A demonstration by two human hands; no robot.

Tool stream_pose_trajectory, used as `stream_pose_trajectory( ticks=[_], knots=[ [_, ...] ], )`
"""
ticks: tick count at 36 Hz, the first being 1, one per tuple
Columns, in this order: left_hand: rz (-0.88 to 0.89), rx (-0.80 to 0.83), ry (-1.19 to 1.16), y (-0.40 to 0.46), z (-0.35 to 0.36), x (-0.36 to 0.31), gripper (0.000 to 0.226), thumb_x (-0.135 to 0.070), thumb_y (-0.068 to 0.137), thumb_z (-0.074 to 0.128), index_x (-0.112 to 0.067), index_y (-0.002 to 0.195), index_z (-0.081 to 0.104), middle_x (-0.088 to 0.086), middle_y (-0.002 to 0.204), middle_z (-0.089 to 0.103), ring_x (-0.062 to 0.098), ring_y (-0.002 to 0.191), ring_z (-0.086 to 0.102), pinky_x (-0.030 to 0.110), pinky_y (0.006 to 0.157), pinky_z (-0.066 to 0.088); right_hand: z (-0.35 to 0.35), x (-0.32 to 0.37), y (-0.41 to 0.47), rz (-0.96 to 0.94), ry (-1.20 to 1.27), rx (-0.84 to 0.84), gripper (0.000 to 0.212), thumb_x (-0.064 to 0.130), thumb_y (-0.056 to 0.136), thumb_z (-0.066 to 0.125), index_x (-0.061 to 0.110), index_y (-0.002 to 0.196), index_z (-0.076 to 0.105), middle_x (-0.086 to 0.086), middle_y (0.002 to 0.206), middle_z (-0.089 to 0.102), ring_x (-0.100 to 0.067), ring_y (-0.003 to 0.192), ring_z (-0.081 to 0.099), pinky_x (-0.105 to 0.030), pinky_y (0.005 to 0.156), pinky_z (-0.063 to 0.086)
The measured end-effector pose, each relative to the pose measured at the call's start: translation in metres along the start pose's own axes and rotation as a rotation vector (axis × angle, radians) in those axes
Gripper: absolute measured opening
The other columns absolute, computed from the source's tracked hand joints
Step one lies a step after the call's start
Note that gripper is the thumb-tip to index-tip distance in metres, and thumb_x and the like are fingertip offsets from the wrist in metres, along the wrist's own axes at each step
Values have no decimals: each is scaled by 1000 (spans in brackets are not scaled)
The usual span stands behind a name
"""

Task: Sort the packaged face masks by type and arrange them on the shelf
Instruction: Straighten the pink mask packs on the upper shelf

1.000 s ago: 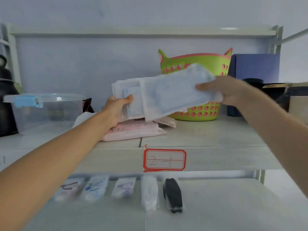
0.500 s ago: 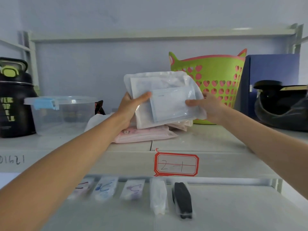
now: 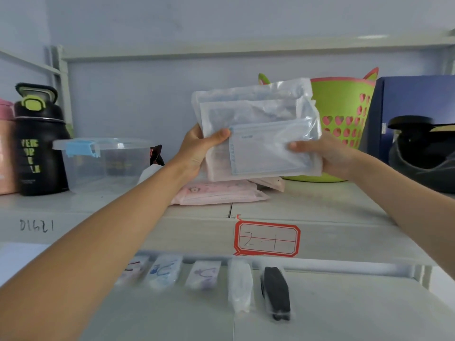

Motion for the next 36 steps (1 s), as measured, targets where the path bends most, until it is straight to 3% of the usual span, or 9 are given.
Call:
stream_pose_trajectory(
  ticks=[5, 9, 14, 20, 23, 27, 30, 33, 36],
  knots=[
    [-20, 95, 124, -1, 1, -2, 60, -24, 66, 86, -22, 120, 59, -4, 113, 71, 13, 104, 68, 29, 88, 53, -7, -6, -7, 19, -73, 27, 79, 25, 48, 91, 20, 120, 60, -1, 118, 68, -20, 110, 64, -35, 92, 54],
    [-54, 109, 140, -3, 3, -1, 79, -36, 53, 82, -21, 126, 55, -1, 117, 70, 14, 106, 67, 30, 88, 54, -11, -8, -13, 97, -83, 103, 100, 41, 37, 95, 23, 127, 56, 1, 125, 65, -18, 114, 62, -31, 90, 54],
    [-142, 120, 191, -7, 14, 2, 49, -29, 62, 66, -21, 111, 65, -3, 100, 72, 11, 90, 68, 29, 78, 50, 1, -10, -16, 96, -52, 89, 95, 43, 36, 94, 24, 122, 58, 3, 119, 68, -15, 107, 65, -24, 78, 56],
    [-161, 95, 193, -6, 17, -2, 35, -25, 67, 66, -22, 102, 67, -3, 96, 71, 9, 82, 68, 22, 70, 51, 13, -7, -14, -5, -97, -29, 49, 6, 72, 77, 24, 115, 62, 3, 107, 72, -15, 98, 69, -27, 75, 58],
    [-157, 87, 188, 1, 23, -18, 18, -16, 84, 65, -19, 102, 66, 0, 94, 71, 14, 81, 68, 27, 73, 52, 13, 1, -13, -87, -49, -113, 47, 3, 71, 71, 22, 113, 63, 3, 104, 73, -15, 95, 69, -30, 77, 58],
    [-168, 164, 180, 9, 23, -41, 37, -15, 85, 69, -8, 121, 62, 11, 113, 70, 23, 98, 69, 33, 81, 57, 7, 10, -12, -128, -37, -224, 51, 4, 70, 74, 17, 118, 62, -1, 106, 71, -18, 96, 69, -30, 74, 57],
    [-187, 270, 213, 14, 13, -52, 33, -27, 90, 66, -15, 120, 61, 2, 109, 71, 18, 100, 68, 31, 85, 55, 3, 11, -12, -121, -3, -278, 47, 2, 71, 74, 16, 115, 64, -1, 105, 71, -18, 94, 69, -32, 76, 58],
    [-213, 189, 349, 21, -9, -50, 36, -46, 91, 60, -22, 117, 58, -1, 118, 64, 16, 107, 61, 39, 103, 44, -6, 9, -14, -27, 59, -369, 38, 5, 72, 75, 19, 106, 65, -1, 106, 70, -18, 93, 68, -37, 74, 57],
    [-262, 105, 813, 24, -32, -39, 43, -42, 99, 47, -14, 130, 51, 6, 135, 53, 22, 120, 53, 36, 104, 38, -17, 7, -15, 6, 96, -412, 40, 7, 74, 75, 19, 110, 63, -3, 114, 67, -22, 102, 64, -42, 83, 53]
  ],
)
Point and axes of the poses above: each hand's wrist, its own y-axis towards the middle knuckle, its own z-axis out of the palm, x = y × z, the point moved 2 cm from there along y, towards the middle knuckle
